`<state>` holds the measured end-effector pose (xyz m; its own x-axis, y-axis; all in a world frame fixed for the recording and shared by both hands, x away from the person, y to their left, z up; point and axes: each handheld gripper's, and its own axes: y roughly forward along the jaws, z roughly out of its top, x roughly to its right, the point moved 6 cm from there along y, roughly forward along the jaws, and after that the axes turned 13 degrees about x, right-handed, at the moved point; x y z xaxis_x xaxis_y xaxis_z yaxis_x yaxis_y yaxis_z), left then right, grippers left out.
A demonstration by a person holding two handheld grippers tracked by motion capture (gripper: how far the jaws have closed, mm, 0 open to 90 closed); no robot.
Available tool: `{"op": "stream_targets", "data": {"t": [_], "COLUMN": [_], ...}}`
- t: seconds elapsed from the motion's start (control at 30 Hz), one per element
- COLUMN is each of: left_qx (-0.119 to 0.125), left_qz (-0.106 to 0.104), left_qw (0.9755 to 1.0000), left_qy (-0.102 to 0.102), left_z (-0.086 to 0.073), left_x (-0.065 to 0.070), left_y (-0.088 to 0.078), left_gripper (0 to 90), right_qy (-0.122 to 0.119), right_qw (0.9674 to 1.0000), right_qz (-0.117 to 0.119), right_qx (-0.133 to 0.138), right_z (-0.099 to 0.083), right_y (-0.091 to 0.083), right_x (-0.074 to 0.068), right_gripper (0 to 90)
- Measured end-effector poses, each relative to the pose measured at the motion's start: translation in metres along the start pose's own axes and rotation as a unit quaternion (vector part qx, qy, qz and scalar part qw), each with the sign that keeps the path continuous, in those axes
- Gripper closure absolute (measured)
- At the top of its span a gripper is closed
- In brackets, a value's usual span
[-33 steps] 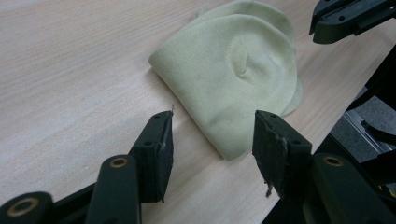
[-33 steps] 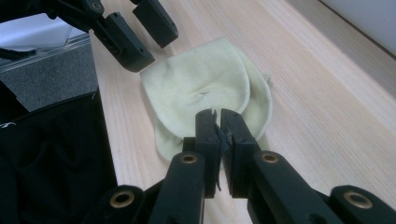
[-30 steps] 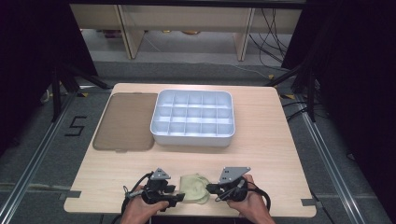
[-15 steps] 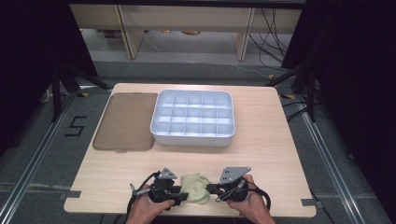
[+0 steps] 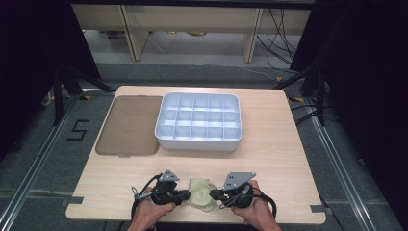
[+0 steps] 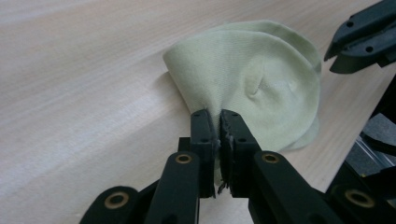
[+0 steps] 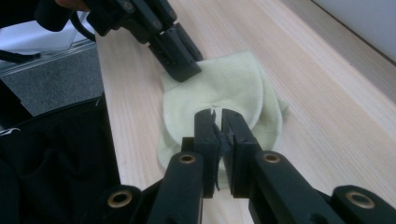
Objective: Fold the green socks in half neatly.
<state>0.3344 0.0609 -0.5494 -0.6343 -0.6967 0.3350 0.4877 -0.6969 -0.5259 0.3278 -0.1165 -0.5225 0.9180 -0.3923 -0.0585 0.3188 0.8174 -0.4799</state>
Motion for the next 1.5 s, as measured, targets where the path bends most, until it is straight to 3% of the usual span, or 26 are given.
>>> {"op": "stream_targets", "data": {"t": [0.13,0.17,0.2,0.27,0.57,0.73,0.9,0.93,0.97,1.0,1.03,1.07,1.2,1.5], "left_qx": [0.002,-0.007,-0.005,-0.005,-0.015,-0.018,-0.020,-0.018,-0.022,-0.023,-0.023,-0.026,-0.021,-0.015], "left_qz": [-0.002,-0.003,-0.001,-0.001,-0.005,-0.005,-0.001,0.005,-0.001,0.002,0.002,0.005,0.012,0.006], "left_qw": [0.9999,0.9995,0.9990,0.9986,0.9972,0.9971,0.9965,0.9967,0.9957,0.9951,0.9951,0.9941,0.9935,0.9924], "left_qy": [0.012,0.032,0.045,0.053,0.073,0.074,0.081,0.079,0.090,0.096,0.096,0.106,0.111,0.122], "left_z": [0.003,0.005,0.008,0.011,0.017,0.017,0.017,0.017,0.017,0.019,0.019,0.020,0.022,0.022], "left_x": [-0.001,-0.002,-0.003,-0.003,-0.006,-0.006,-0.006,-0.006,-0.006,-0.005,-0.005,-0.004,-0.003,0.000], "left_y": [0.000,-0.002,-0.004,-0.005,-0.008,-0.009,-0.008,-0.008,-0.009,-0.010,-0.010,-0.011,-0.010,-0.011], "left_gripper": [84.5,84.5,84.5,84.5,84.5,84.5,84.4,84.4,84.4,84.4,84.4,84.4,84.4,84.5], "right_qy": [-0.004,0.003,-0.001,-0.004,-0.011,-0.018,-0.011,-0.010,-0.011,-0.004,-0.004,-0.002,0.005,0.005], "right_qw": [1.0000,1.0000,0.9999,0.9998,0.9995,0.9991,0.9992,0.9994,0.9995,1.0000,1.0000,0.9998,0.9991,0.9989], "right_qz": [0.007,0.001,0.011,0.017,0.028,0.031,0.033,0.031,0.029,0.007,0.007,-0.017,-0.041,-0.046], "right_qx": [0.002,0.002,0.004,0.001,0.003,-0.022,-0.018,-0.012,-0.004,0.004,0.004,0.009,-0.005,-0.011], "right_z": [0.001,0.001,0.002,0.002,0.005,-0.002,0.000,0.002,0.006,0.011,0.011,0.013,0.009,0.004], "right_y": [0.005,0.006,0.013,0.019,0.042,0.057,0.057,0.056,0.054,0.049,0.049,0.047,0.047,0.052], "right_x": [-0.002,-0.003,-0.006,-0.008,-0.010,-0.016,-0.014,-0.013,-0.008,0.001,0.001,0.013,0.029,0.035], "right_gripper": [85.8,86.2,86.5,86.9,90.0,90.0,90.0,90.0,90.0,90.0,90.0,90.0,90.0,90.0]}}
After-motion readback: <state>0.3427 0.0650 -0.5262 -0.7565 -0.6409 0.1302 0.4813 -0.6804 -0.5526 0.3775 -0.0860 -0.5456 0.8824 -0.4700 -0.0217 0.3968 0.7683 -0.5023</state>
